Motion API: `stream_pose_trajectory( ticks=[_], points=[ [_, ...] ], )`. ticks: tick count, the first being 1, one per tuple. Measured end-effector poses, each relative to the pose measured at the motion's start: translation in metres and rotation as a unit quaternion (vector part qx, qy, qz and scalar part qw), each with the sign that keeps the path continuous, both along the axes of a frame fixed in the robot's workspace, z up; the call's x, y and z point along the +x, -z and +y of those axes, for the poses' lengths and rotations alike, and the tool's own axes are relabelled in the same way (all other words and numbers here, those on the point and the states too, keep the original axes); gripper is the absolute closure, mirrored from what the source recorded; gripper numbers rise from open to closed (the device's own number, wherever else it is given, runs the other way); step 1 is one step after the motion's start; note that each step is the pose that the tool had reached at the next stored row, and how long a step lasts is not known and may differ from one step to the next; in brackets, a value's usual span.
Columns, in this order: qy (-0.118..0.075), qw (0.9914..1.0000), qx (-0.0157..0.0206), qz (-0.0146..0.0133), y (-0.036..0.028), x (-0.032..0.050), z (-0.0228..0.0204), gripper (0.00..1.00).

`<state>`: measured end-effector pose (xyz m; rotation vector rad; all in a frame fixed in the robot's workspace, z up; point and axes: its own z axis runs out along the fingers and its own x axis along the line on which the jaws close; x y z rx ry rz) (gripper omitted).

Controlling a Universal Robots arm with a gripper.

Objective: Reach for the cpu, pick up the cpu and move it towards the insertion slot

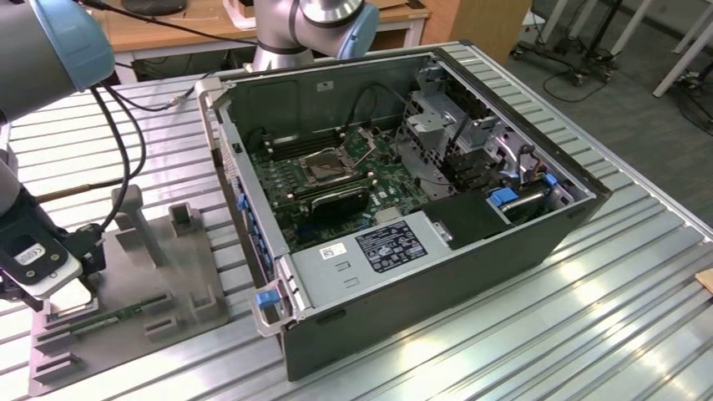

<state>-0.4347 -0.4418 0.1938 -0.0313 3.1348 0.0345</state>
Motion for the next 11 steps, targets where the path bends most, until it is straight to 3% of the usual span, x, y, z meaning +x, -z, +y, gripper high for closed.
stream_pose_trajectory(
  ticks=[2, 11],
  points=[
    [0.0, 1.0, 0.0, 0.0, 0.0, 0.0, 0.0, 0.38],
    [0.0, 1.0, 0.0, 0.0, 0.0043, 0.0007, -0.0001, 0.38]
  ],
)
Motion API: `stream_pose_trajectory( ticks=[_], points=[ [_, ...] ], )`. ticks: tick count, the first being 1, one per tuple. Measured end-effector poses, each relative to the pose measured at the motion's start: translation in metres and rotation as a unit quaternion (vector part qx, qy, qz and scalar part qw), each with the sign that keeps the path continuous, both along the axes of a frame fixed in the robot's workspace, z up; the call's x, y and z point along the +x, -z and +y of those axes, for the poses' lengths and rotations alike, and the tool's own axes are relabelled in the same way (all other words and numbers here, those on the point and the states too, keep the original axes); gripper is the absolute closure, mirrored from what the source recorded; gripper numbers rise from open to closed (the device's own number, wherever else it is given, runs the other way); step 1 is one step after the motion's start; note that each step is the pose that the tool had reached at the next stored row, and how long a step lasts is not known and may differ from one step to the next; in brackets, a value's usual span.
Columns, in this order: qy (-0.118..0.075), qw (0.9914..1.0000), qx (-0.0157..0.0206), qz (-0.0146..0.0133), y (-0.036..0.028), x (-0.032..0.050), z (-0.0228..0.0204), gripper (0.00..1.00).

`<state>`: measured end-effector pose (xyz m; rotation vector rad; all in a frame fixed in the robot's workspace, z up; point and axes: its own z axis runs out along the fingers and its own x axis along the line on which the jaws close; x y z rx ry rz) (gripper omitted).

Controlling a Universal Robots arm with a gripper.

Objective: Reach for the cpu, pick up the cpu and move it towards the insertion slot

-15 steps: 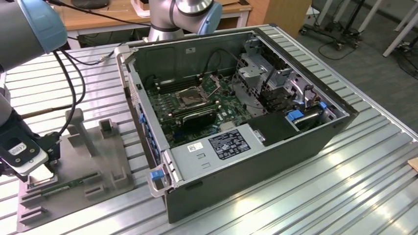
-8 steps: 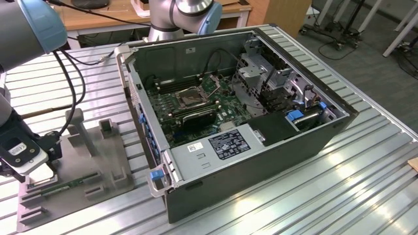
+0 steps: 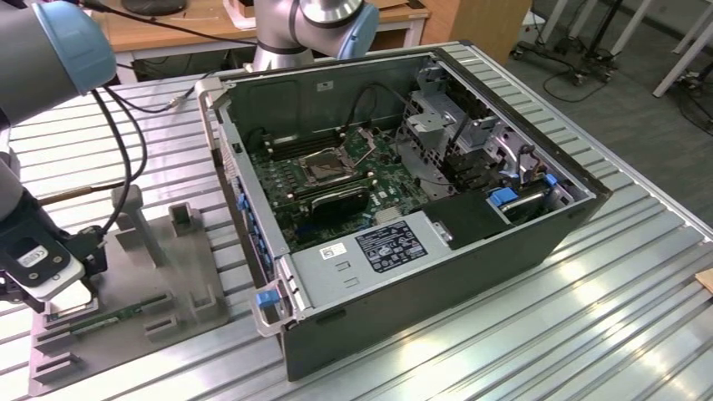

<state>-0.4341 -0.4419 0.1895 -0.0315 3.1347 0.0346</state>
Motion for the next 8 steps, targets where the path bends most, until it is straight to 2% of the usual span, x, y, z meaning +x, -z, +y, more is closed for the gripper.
stream_pose_trajectory(
  ticks=[8],
  points=[
    [0.0, 1.0, 0.0, 0.0001, 0.0019, 0.0007, 0.0, 0.38]
  ],
)
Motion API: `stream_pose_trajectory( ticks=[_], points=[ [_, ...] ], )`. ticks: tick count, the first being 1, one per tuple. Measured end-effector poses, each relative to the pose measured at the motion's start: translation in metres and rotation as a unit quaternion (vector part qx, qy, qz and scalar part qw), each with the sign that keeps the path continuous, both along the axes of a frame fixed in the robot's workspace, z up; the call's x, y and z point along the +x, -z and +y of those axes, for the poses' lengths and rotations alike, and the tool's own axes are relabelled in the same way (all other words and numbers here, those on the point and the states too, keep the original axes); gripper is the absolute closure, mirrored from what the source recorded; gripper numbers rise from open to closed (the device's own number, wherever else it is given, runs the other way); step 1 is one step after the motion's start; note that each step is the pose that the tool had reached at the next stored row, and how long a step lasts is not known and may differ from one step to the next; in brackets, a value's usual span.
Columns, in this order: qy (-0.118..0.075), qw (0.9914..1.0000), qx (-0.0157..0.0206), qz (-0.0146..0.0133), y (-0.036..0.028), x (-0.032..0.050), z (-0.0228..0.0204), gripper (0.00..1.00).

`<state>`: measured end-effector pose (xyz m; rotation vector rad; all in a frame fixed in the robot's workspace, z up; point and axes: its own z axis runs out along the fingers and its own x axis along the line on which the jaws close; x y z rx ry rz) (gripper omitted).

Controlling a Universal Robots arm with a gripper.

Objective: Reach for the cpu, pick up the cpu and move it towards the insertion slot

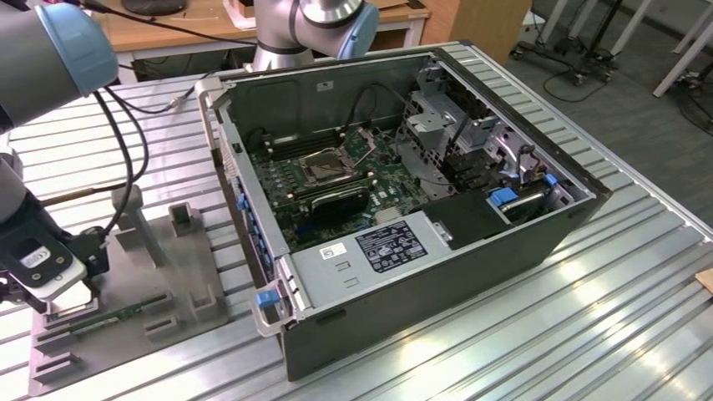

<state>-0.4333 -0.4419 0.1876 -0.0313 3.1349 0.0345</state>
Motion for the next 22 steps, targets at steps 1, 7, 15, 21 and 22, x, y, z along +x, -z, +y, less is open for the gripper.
stream_pose_trajectory(
  ticks=[1, 7, 15, 21, 22],
  points=[
    [0.0, 1.0, 0.0, 0.0, 0.0003, 0.0, 0.0, 0.38],
    [0.0, 1.0, -0.0001, 0.0001, 0.0024, 0.0, 0.0, 0.38],
    [0.0, 1.0, 0.0, 0.0001, 0.003, 0.0, 0.0009, 0.38],
    [-0.002, 1.0, 0.0, 0.0001, 0.0031, 0.0, 0.0009, 0.38],
    [-0.003, 0.99999, 0.0, 0.0001, 0.0032, 0.0, 0.0009, 0.38]
  ],
)
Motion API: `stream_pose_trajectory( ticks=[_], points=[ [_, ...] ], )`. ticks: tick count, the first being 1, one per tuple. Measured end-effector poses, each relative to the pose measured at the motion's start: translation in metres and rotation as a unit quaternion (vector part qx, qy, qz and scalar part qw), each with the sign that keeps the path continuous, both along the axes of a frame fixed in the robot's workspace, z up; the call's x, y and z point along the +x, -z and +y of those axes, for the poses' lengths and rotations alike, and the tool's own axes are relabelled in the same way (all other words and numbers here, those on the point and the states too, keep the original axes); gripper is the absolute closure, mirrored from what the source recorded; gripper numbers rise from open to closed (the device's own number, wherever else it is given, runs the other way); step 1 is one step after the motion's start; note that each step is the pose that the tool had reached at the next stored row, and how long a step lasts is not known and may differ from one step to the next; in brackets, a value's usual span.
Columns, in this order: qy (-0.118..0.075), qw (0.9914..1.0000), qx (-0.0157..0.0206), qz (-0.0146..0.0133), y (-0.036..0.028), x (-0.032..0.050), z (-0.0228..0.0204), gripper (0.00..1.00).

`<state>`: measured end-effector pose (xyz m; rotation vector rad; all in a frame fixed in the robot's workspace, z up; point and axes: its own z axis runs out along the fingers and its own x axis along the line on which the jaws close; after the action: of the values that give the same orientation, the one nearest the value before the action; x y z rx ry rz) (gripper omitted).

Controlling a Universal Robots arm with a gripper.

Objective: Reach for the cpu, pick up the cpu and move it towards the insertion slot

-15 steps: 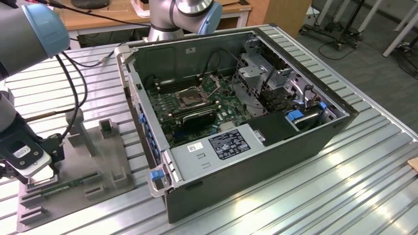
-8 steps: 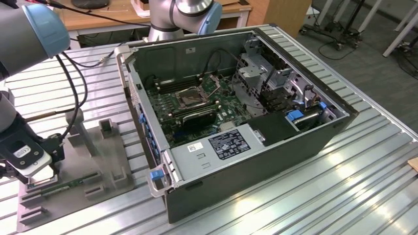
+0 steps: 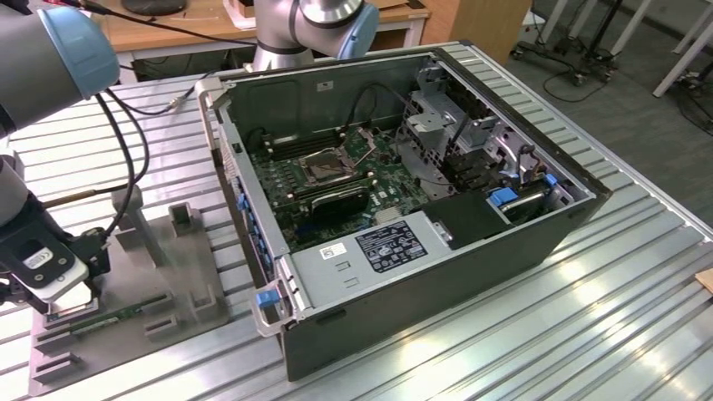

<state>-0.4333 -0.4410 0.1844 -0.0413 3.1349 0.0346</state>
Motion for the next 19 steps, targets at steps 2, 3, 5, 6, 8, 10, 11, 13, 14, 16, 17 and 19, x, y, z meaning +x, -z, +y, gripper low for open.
stream_pose_trajectory(
  ticks=[2, 3, 5, 6, 8, 10, 11, 13, 14, 16, 17, 19],
  points=[
    [0.0, 1.0, 0.0, 0.0, 0.0001, 0.0, 0.0, 0.38],
    [0.0, 1.0, 0.0, 0.0, 0.0001, 0.0, 0.0, 0.38],
    [0.0, 1.0, 0.0007, -0.0001, 0.0004, -0.0002, 0.0001, 0.38],
    [0.0, 1.0, 0.0018, -0.0001, 0.0005, -0.0003, 0.0001, 0.38],
    [0.0, 0.99999, 0.004, 0.0, 0.0006, -0.0005, 0.0002, 0.38],
    [0.0, 0.99998, 0.0067, 0.0, 0.0008, -0.0006, 0.0001, 0.38],
    [0.0, 0.99996, 0.0085, 0.0, 0.0009, -0.0007, 0.0001, 0.38],
    [0.0, 0.99995, 0.0101, -0.0001, 0.001, -0.0007, 0.0002, 0.38],
    [0.0, 0.99995, 0.0101, -0.0001, 0.001, -0.0007, 0.0002, 0.38],
    [0.0, 0.99995, 0.0101, -0.0001, 0.0013, -0.0008, 0.0001, 0.38],
    [0.0, 0.99995, 0.0101, -0.0001, 0.0015, -0.0009, 0.0001, 0.38],
    [0.0, 0.99995, 0.0101, -0.0001, 0.0017, -0.0011, 0.0001, 0.38]
  ],
)
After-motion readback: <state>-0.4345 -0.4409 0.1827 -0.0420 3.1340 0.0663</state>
